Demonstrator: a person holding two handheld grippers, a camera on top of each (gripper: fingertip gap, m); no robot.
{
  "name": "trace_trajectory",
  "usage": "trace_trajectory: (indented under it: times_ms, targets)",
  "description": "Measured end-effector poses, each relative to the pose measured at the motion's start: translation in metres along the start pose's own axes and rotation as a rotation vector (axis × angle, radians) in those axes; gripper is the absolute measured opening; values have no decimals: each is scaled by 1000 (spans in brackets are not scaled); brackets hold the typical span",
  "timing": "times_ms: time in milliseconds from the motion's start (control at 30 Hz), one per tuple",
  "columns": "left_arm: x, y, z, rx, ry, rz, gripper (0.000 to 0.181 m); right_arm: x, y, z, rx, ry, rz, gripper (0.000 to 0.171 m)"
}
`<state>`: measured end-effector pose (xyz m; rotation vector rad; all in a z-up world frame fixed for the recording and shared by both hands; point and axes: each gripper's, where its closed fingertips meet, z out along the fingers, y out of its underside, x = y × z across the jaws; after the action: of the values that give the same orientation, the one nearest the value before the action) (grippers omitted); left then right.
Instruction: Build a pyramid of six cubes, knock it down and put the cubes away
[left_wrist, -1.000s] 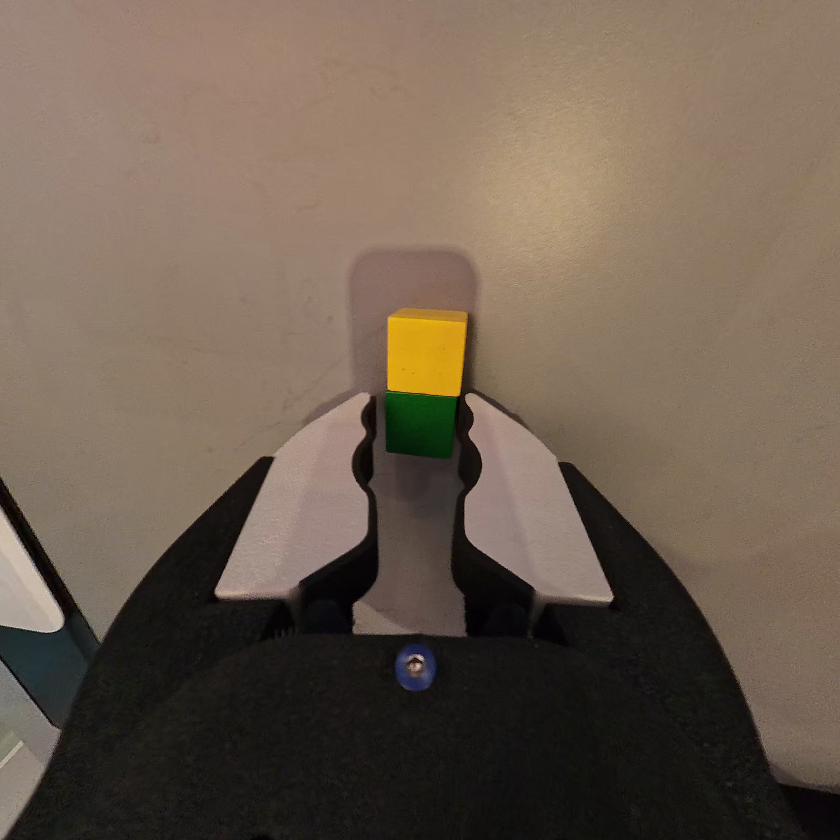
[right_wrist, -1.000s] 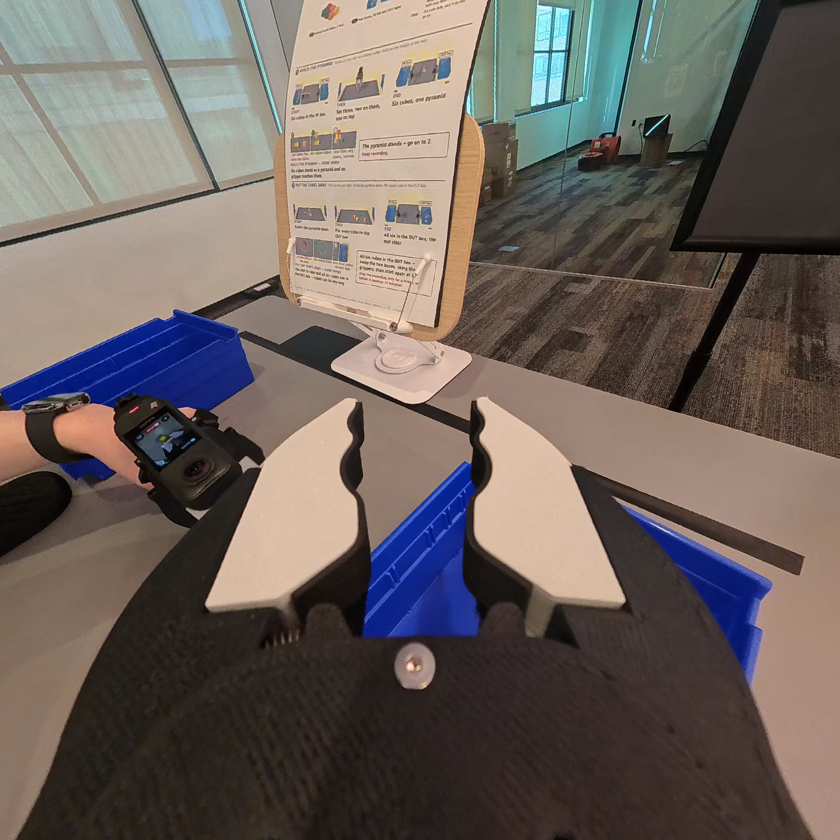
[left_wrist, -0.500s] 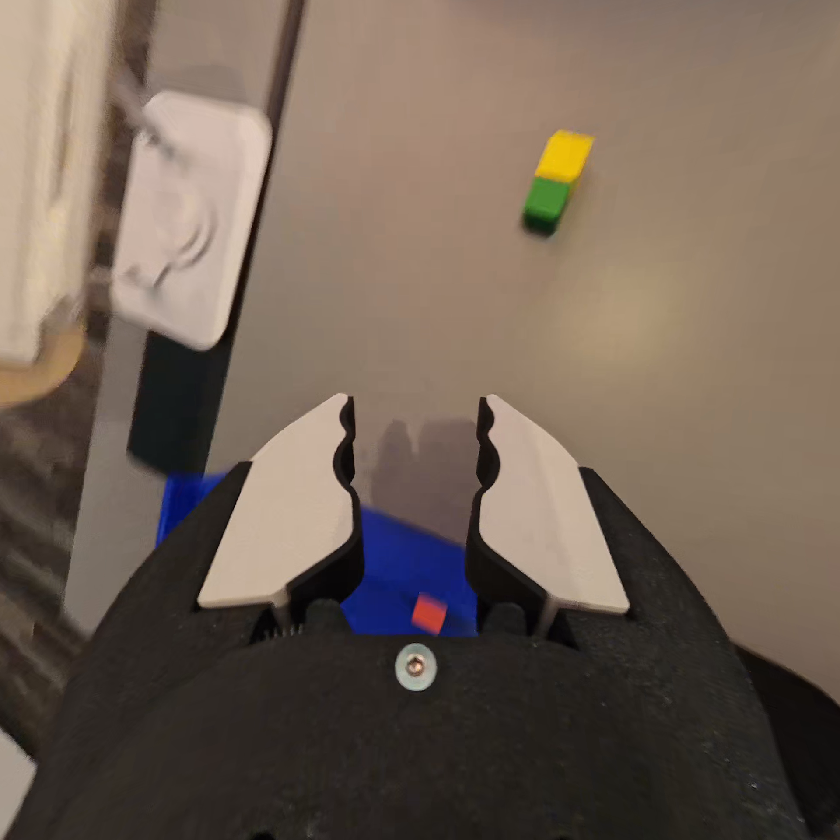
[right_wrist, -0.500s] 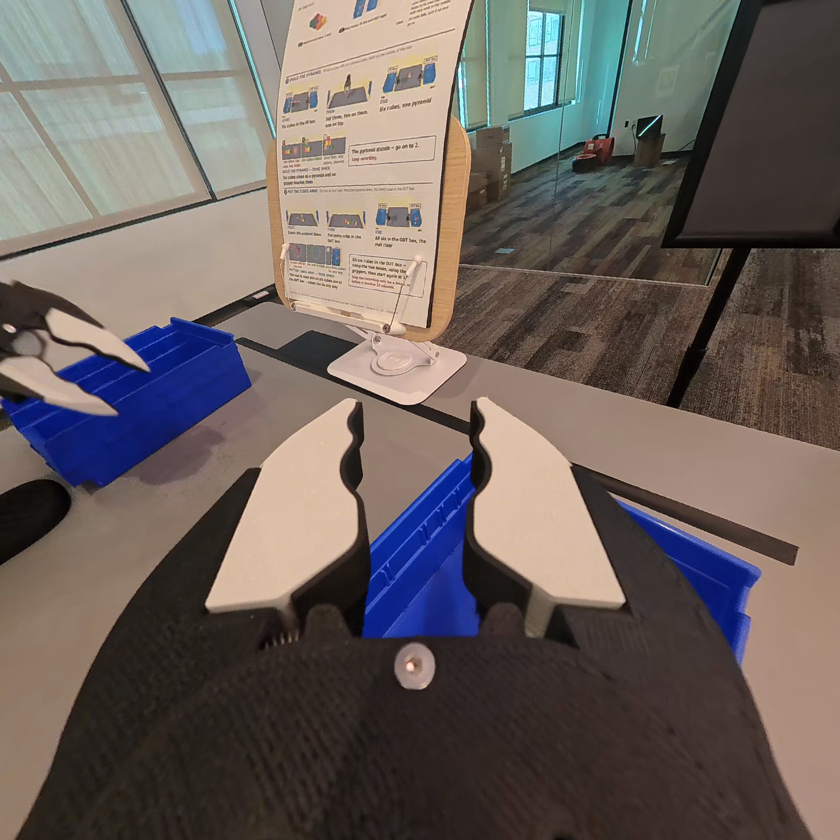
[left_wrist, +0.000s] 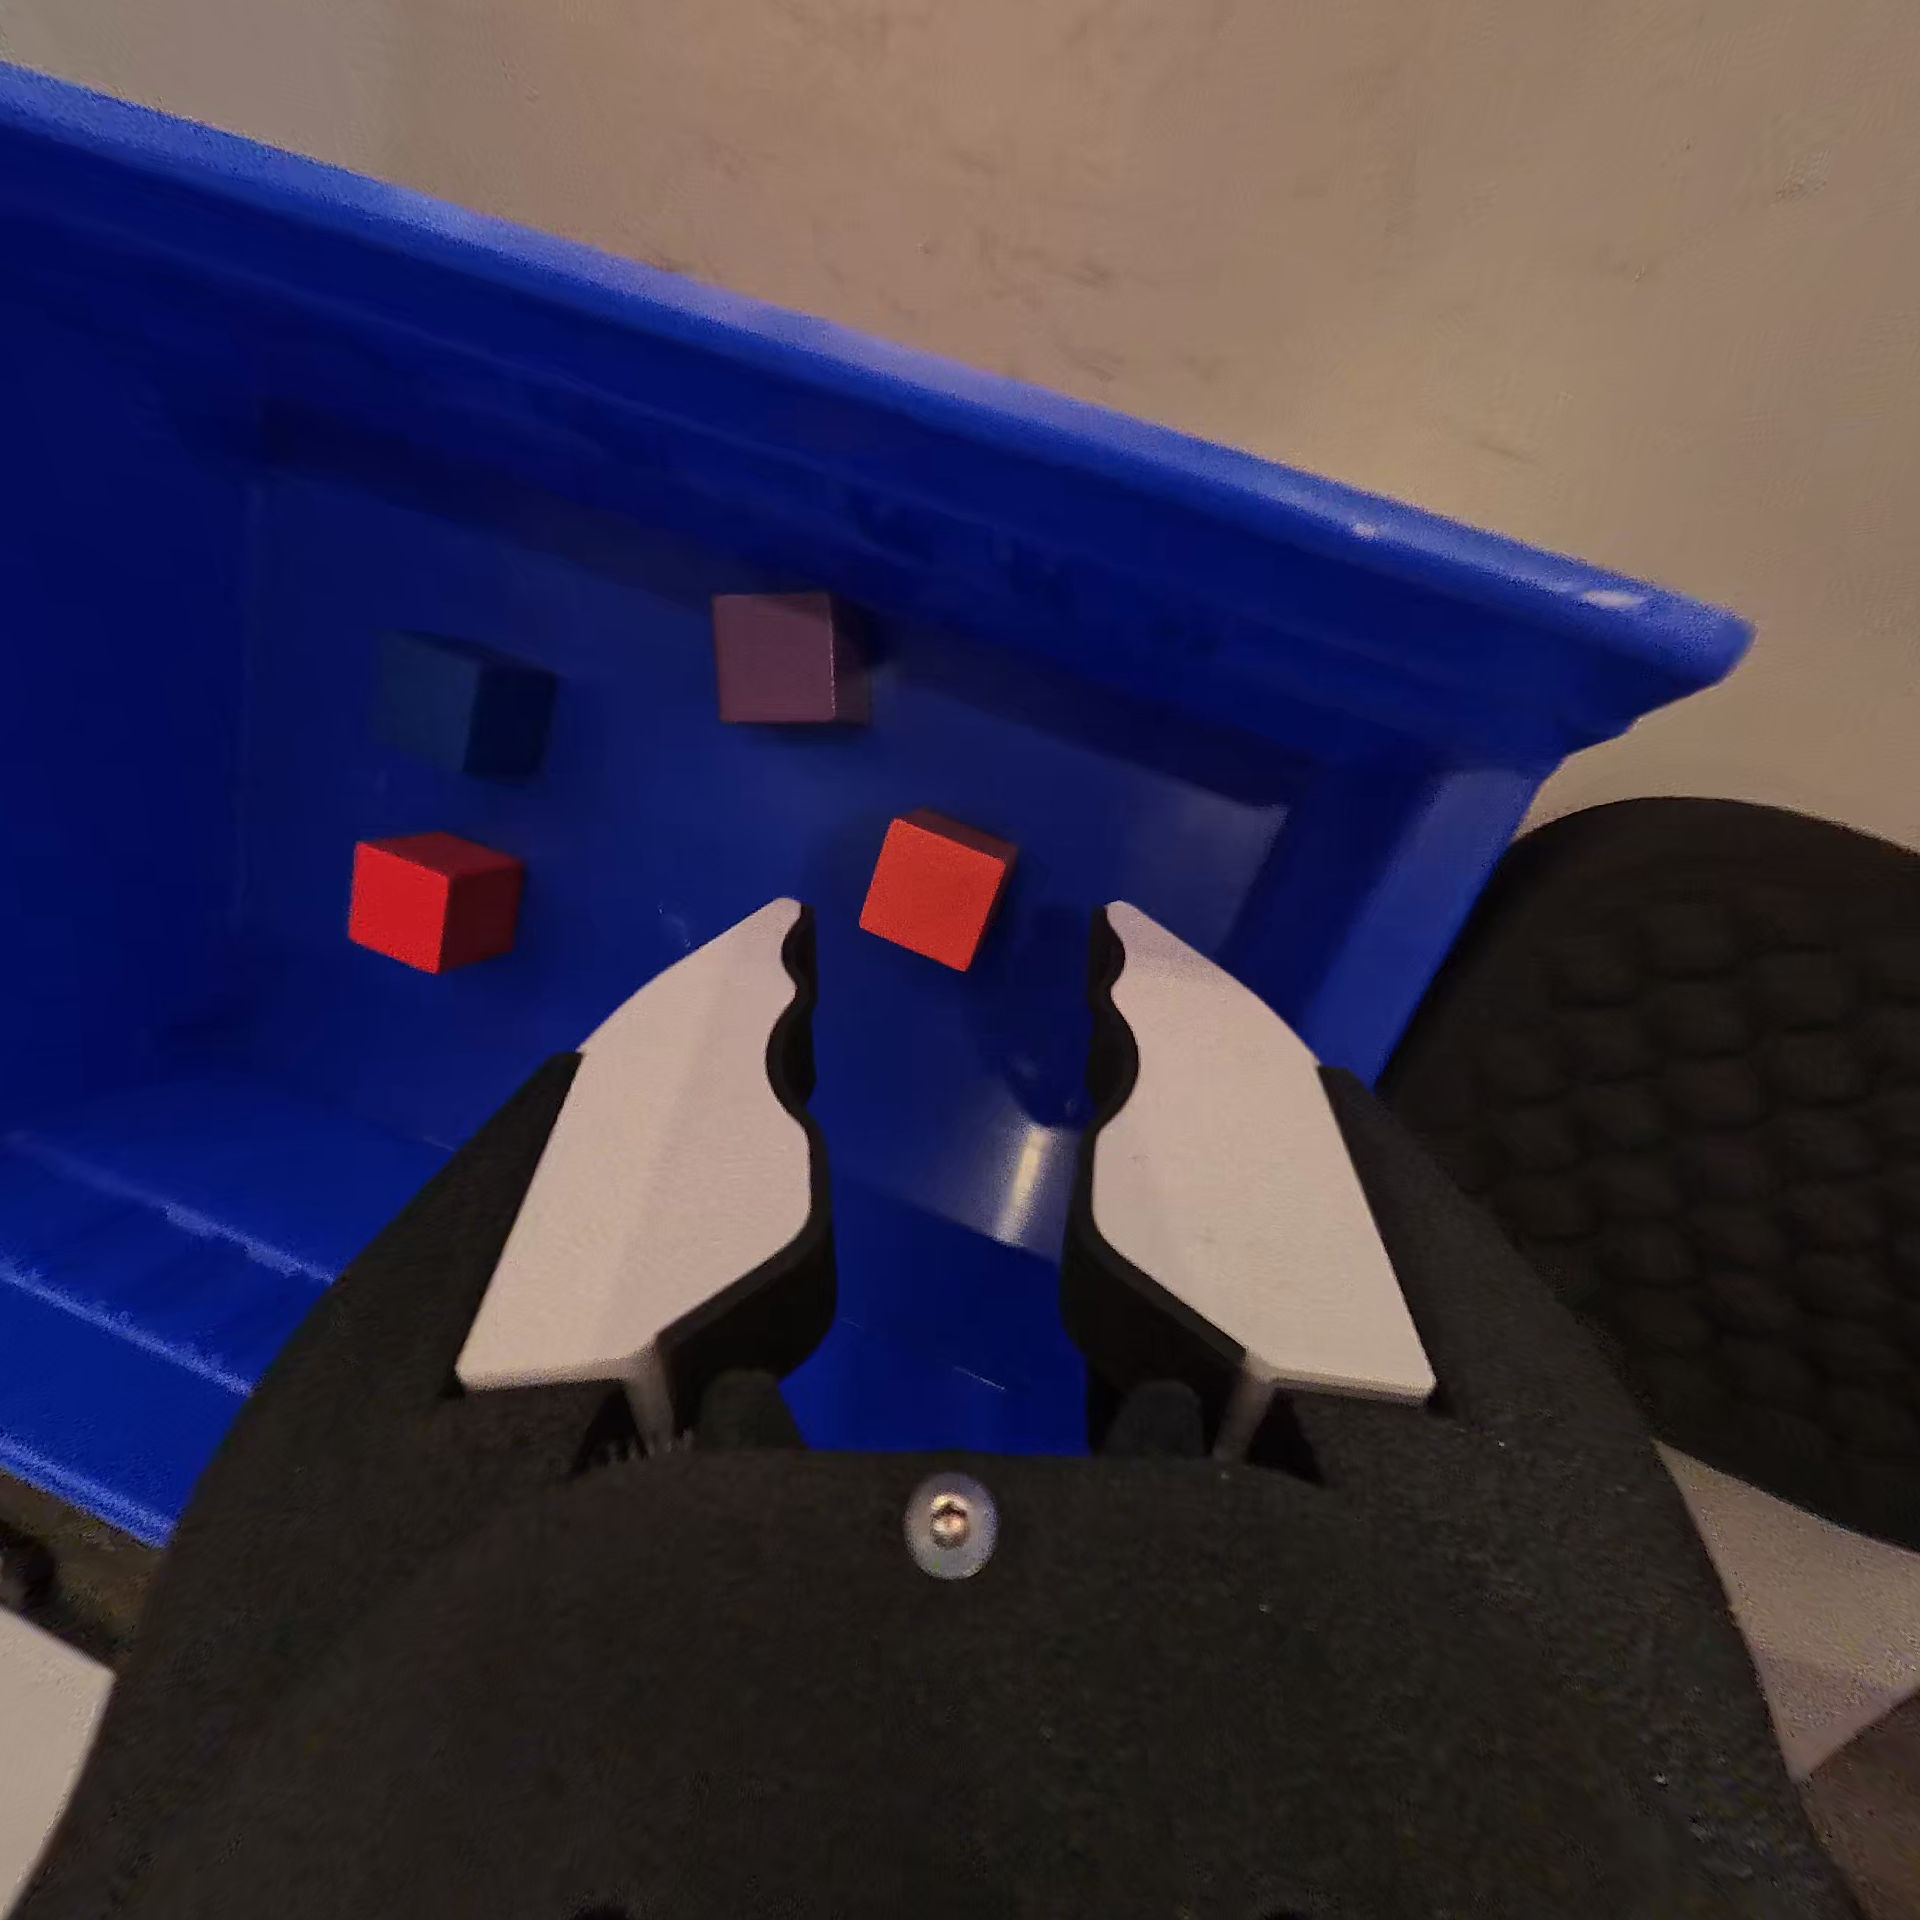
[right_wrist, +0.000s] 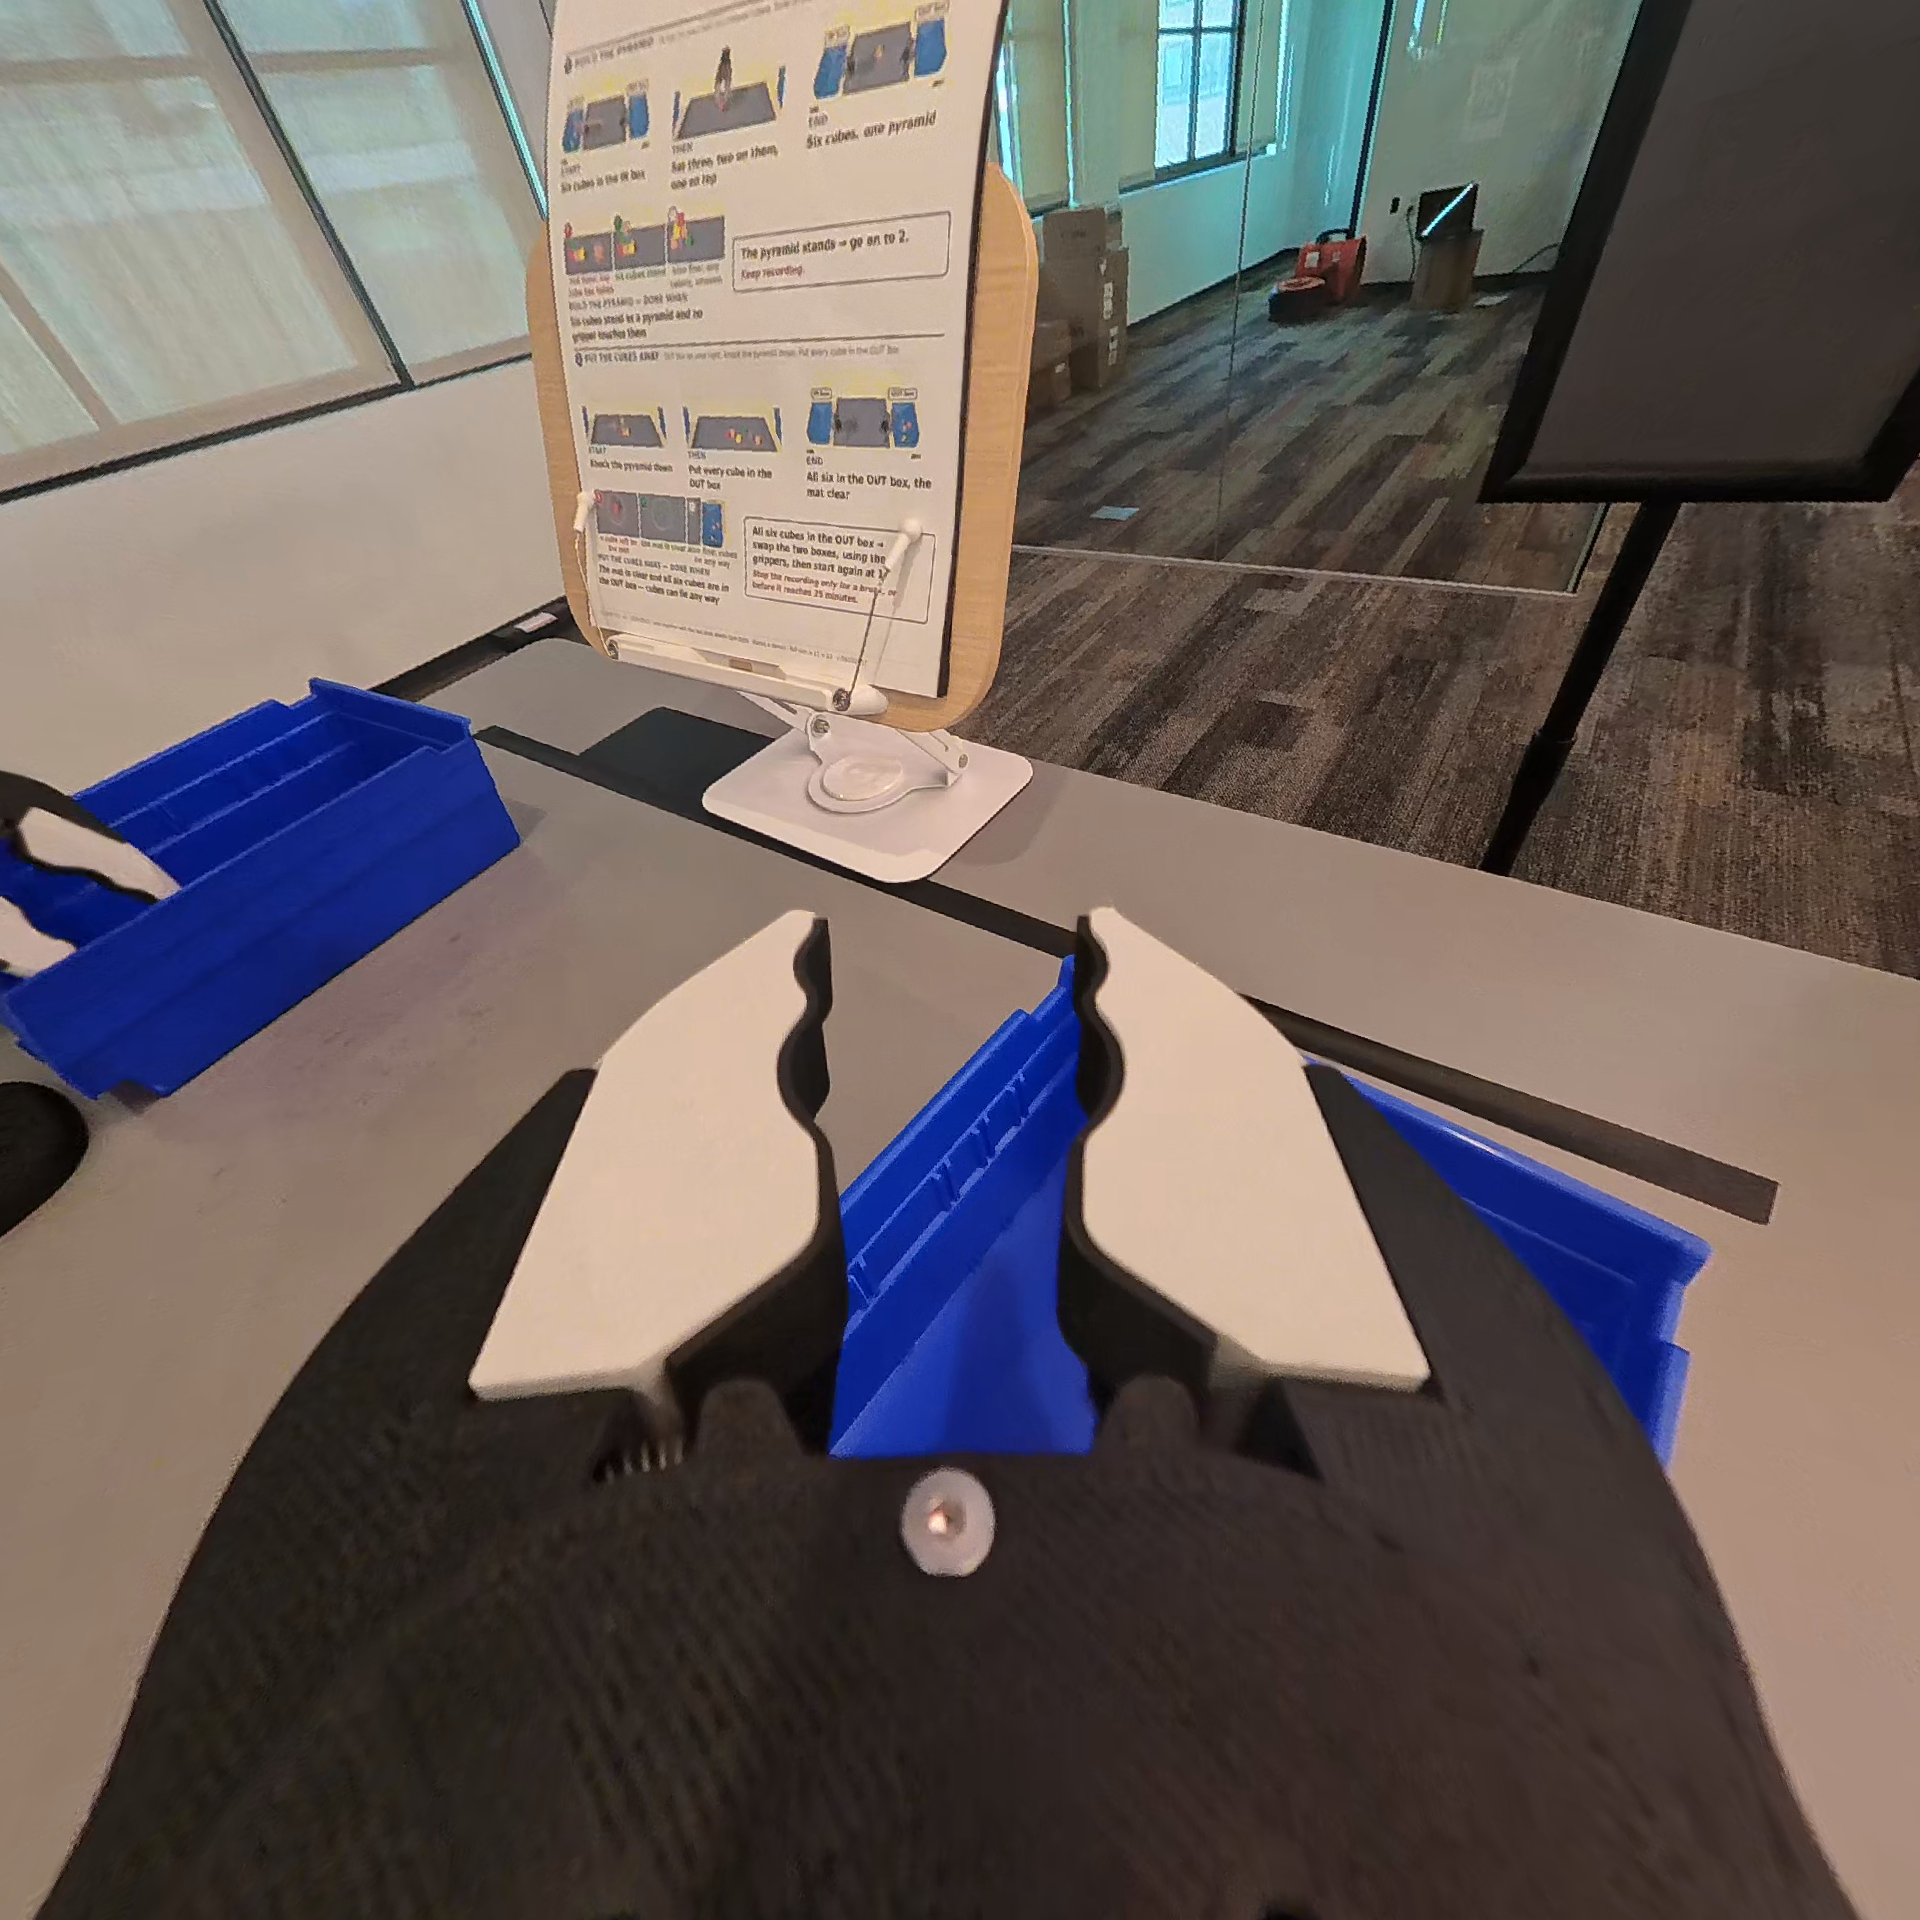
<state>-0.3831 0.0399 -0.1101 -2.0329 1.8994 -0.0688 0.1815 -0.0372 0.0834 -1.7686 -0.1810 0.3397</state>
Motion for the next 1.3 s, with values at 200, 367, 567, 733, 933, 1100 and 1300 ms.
trace_trajectory:
  times_ms: [200, 367, 567, 733, 933, 1100, 1300]
  targets:
    - [-5, 13, 24, -108, 22, 76, 47, 0, 6, 6, -37, 14, -17, 45]
    - [-4, 15, 37, -128, 43, 82, 41, 1, 10, 10, -56, 11, -19, 46]
    - [-6, 13, 27, -116, 50, 61, 29, 2, 12, 10, -58, 4, -13, 46]
    - [-50, -15, -42, -6, -158, 8, 29, 4, 10, 8, -46, 2, -2, 45]
    - [-5, -168, -110, 311, -120, 120, 29, 0, 7, 8, -38, -3, -12, 45]
    - [66, -236, -14, 197, 64, 286, 28, -6, 7, 5, -43, -12, -28, 45]
    - [76, -249, 79, 19, 87, 341, 28, -15, 1, 1, -17, -41, -39, 45]
